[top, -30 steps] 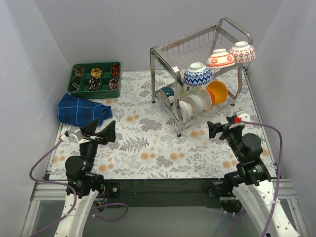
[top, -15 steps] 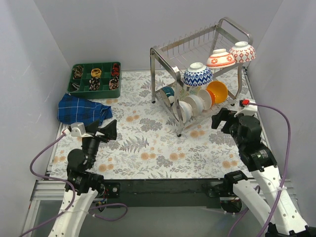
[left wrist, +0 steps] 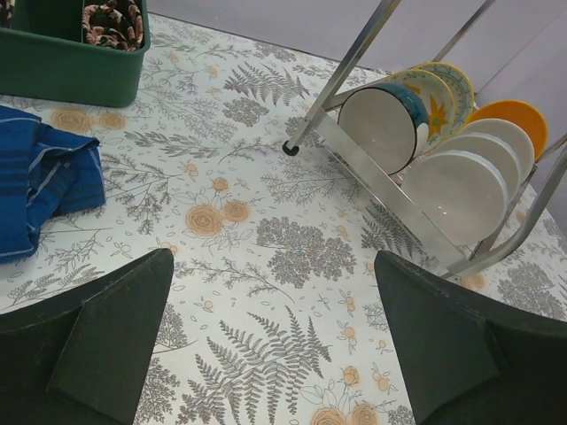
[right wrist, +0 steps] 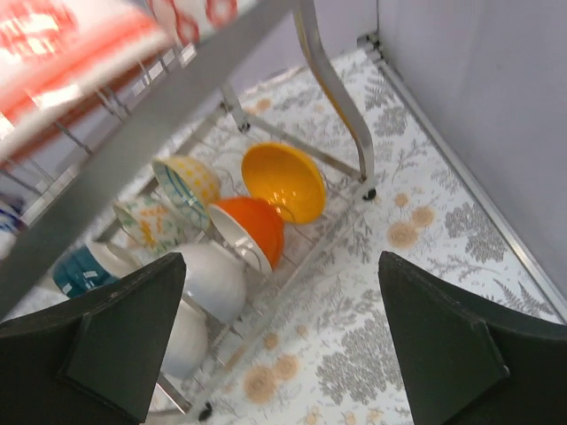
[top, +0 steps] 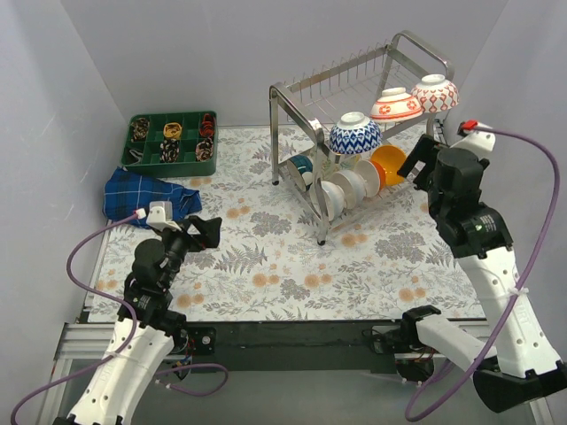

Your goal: Unload the bowls from the dish rack

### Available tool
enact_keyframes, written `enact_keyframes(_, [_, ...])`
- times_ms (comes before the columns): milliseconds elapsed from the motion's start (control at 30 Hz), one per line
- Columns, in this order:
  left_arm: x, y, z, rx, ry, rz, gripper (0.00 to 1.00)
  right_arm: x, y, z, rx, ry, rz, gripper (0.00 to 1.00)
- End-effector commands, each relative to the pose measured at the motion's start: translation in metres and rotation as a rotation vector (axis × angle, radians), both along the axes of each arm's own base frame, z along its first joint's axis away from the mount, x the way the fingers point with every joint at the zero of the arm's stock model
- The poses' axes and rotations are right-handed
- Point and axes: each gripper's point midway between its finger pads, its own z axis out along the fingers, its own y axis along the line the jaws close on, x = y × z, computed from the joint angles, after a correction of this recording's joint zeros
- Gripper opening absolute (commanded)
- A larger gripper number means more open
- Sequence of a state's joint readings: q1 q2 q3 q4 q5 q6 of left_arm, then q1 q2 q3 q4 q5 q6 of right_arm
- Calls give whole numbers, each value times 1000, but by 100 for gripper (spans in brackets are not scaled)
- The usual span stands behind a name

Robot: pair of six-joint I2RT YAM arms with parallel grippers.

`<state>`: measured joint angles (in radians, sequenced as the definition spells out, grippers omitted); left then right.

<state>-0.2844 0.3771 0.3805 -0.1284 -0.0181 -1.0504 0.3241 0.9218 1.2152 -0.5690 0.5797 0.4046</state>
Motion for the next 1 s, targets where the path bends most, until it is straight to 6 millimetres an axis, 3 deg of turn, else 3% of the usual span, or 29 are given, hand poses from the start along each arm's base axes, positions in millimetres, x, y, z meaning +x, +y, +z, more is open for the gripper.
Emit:
enact_keyframes(0, [-5, -5, 12, 8, -33, -28, 98, 10, -19, 76, 59, -173, -137, 99])
enact_keyframes(167, [-8, -10, 11, 13, -36, -47, 98, 23, -25, 124, 96, -256, -193, 98])
enact_keyframes(200, [-9, -12, 12, 13, -40, -56, 98, 28, -28, 141, 111, -289, -210, 99])
enact_keyframes(300, [-11, -15, 13, 11, -46, -71, 98, 44, -40, 156, 108, -308, -274, 99])
enact_keyframes(333, [-12, -17, 14, 10, -47, -77, 98, 43, -44, 176, 129, -353, -282, 99])
enact_keyframes(400, [-14, -19, 14, 10, -51, -88, 98, 59, -46, 179, 129, -352, -287, 99])
enact_keyframes(433, [-14, -20, 13, 11, -49, -93, 98, 59, -49, 193, 138, -381, -294, 99])
enact_keyframes(567, [-16, -22, 14, 11, -53, -102, 98, 83, -56, 177, 162, -346, -311, 99])
enact_keyframes(700, [-18, -25, 13, 11, -53, -113, 98, 104, -73, 144, 243, -287, -311, 99])
enact_keyframes(767, [-19, -26, 14, 10, -54, -119, 98, 114, -71, 129, 291, -258, -296, 99])
enact_keyframes(800, [-19, -27, 14, 9, -57, -123, 98, 116, -81, 125, 300, -256, -313, 99])
enact_keyframes(967, [-21, -28, 15, 7, -61, -131, 98, 136, -76, 121, 374, -261, -241, 99])
